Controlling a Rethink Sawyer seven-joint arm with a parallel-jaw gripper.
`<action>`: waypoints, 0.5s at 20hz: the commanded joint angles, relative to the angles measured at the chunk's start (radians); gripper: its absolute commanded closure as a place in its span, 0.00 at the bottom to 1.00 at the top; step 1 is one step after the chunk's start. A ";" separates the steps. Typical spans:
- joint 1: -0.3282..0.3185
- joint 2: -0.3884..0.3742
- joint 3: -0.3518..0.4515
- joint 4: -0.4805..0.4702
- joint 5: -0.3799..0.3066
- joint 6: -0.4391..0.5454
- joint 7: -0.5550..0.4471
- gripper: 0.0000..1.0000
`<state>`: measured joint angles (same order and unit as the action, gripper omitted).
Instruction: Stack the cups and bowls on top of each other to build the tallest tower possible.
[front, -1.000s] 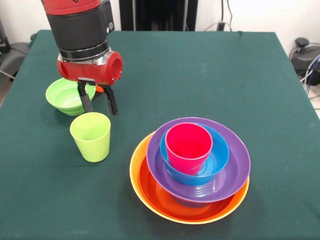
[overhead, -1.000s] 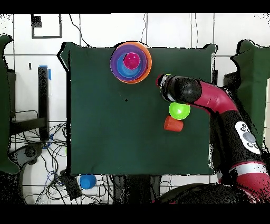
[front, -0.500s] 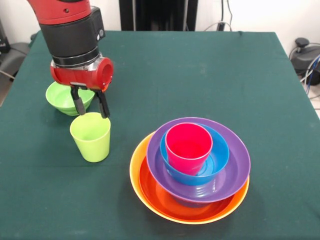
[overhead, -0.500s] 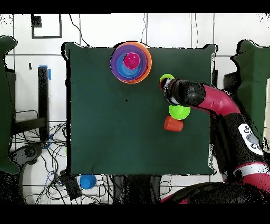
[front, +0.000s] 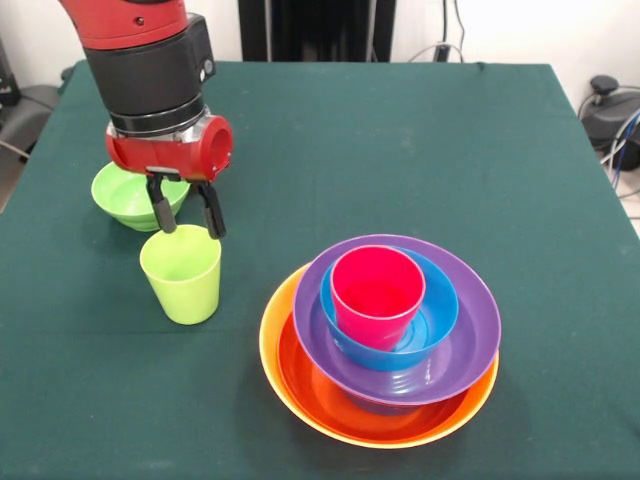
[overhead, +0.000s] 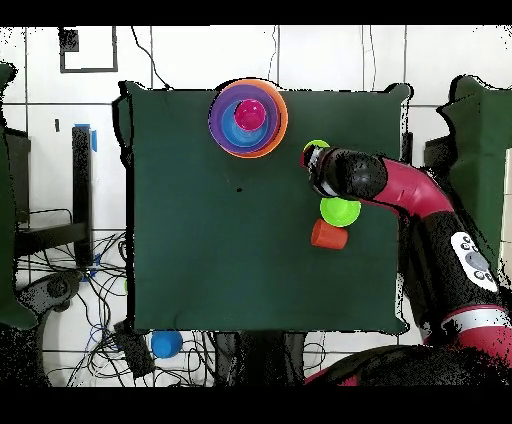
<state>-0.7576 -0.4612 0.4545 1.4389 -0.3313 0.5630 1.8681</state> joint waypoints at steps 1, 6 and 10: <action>0.016 0.054 0.050 -0.082 -0.080 0.009 -0.157 0.00; 0.005 0.068 0.058 -0.102 -0.083 0.022 -0.184 0.00; 0.010 0.082 0.060 -0.131 -0.084 0.028 -0.190 0.00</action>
<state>-0.7580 -0.4455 0.4609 1.3850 -0.3316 0.5632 1.8681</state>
